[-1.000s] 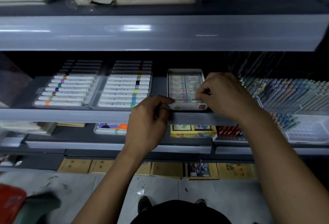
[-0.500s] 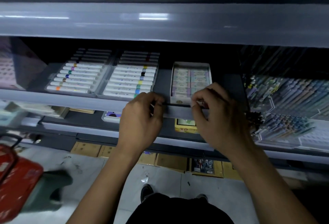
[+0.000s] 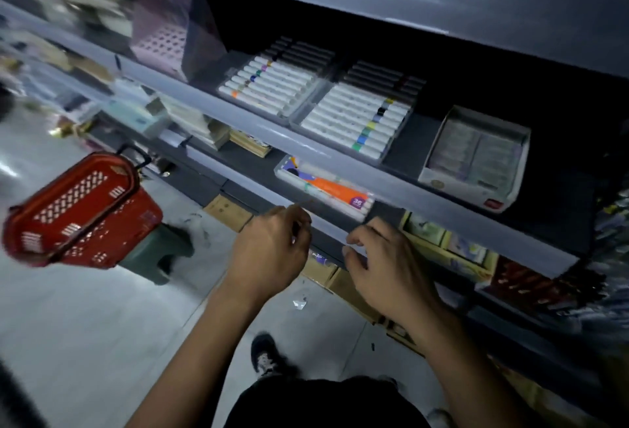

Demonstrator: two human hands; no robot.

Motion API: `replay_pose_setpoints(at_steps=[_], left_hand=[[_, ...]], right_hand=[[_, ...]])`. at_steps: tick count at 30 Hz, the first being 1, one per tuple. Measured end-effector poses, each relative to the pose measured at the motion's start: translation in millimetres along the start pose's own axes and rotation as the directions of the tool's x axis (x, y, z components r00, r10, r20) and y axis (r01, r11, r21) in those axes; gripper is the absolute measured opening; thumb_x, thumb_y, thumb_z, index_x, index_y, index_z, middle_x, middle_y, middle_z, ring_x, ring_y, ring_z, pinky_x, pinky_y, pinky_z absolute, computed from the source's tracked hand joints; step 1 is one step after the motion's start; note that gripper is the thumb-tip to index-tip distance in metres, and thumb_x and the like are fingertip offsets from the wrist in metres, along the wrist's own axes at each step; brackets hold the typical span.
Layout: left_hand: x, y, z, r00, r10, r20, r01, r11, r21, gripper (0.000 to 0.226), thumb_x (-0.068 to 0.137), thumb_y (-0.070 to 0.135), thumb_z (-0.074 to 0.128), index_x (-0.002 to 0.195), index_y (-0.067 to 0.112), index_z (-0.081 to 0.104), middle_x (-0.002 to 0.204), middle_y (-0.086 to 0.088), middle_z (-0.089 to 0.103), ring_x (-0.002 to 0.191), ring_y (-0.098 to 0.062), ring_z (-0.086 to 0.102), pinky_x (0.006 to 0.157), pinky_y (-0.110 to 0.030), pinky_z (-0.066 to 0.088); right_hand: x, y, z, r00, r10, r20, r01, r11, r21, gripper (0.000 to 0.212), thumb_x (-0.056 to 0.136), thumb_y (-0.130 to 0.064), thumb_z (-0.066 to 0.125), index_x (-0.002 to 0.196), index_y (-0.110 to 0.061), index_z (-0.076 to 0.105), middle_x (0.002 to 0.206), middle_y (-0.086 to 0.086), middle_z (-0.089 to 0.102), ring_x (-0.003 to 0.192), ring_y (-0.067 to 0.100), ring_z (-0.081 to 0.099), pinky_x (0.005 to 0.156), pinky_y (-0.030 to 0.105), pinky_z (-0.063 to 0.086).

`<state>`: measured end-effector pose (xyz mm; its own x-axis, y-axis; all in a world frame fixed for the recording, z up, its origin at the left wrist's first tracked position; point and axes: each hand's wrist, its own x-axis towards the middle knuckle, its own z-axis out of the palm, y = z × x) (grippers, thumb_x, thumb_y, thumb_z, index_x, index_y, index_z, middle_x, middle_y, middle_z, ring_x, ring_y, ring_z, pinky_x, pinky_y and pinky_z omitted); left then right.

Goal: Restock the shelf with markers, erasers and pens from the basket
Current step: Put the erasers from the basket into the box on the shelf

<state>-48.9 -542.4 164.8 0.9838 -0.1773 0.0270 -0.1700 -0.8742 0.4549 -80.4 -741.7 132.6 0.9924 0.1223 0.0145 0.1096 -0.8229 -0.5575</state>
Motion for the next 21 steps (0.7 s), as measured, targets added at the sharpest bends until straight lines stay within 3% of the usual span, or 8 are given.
replay_pose_setpoints(at_steps=[3,11,15,18,21], left_hand=[[-16,-40,-11,0.997,-0.075,-0.003,0.075,0.996,-0.037,0.015,0.102,0.030,0.052,0.106,0.030,0.067,0.097,0.010,0.069,0.078,-0.011,0.064,0.070,-0.037,0.057],[-47,-179,-72,0.958,-0.277,-0.075,0.270,0.959,-0.087,0.017,0.101,0.033,0.052,0.108,0.032,0.068,0.102,0.010,0.071,0.084,-0.016,0.068,0.073,-0.039,0.060],[-75,-258,-113,0.918,-0.366,-0.155,0.352,0.929,-0.112,0.013,0.099,0.031,0.054,0.100,0.031,0.067,0.097,0.012,0.071,0.082,-0.016,0.066,0.068,-0.038,0.057],[-105,-316,-142,0.868,-0.454,-0.203,0.440,0.891,-0.113,0.010,0.098,0.030,0.055,0.089,0.034,0.058,0.086,0.016,0.062,0.073,-0.015,0.058,0.060,-0.032,0.048],[-131,-366,-165,0.815,-0.535,-0.223,0.519,0.845,-0.131,0.009,0.097,0.032,0.054,0.092,0.032,0.062,0.088,0.015,0.066,0.076,-0.015,0.060,0.062,-0.032,0.051]], right_hand=[[12,-27,21,0.998,-0.020,0.066,0.020,1.000,0.005,0.015,0.100,-0.039,0.057,0.107,-0.026,0.062,0.111,-0.006,0.049,0.096,0.012,0.057,0.079,0.035,0.058],[63,-150,100,0.982,-0.116,0.152,0.126,0.990,-0.059,0.012,0.100,-0.037,0.055,0.101,-0.026,0.060,0.106,-0.006,0.050,0.090,0.010,0.056,0.078,0.034,0.056],[95,-226,152,0.958,-0.204,0.203,0.228,0.968,-0.105,0.013,0.099,-0.034,0.057,0.099,-0.023,0.064,0.103,-0.005,0.052,0.083,0.011,0.052,0.070,0.027,0.046],[116,-285,194,0.926,-0.298,0.232,0.327,0.940,-0.097,0.014,0.098,-0.032,0.058,0.092,-0.022,0.065,0.097,-0.004,0.051,0.077,0.013,0.046,0.067,0.029,0.034],[134,-334,233,0.884,-0.366,0.290,0.399,0.915,-0.064,0.016,0.098,-0.035,0.057,0.092,-0.023,0.064,0.094,-0.003,0.050,0.079,0.019,0.052,0.069,0.035,0.046]])
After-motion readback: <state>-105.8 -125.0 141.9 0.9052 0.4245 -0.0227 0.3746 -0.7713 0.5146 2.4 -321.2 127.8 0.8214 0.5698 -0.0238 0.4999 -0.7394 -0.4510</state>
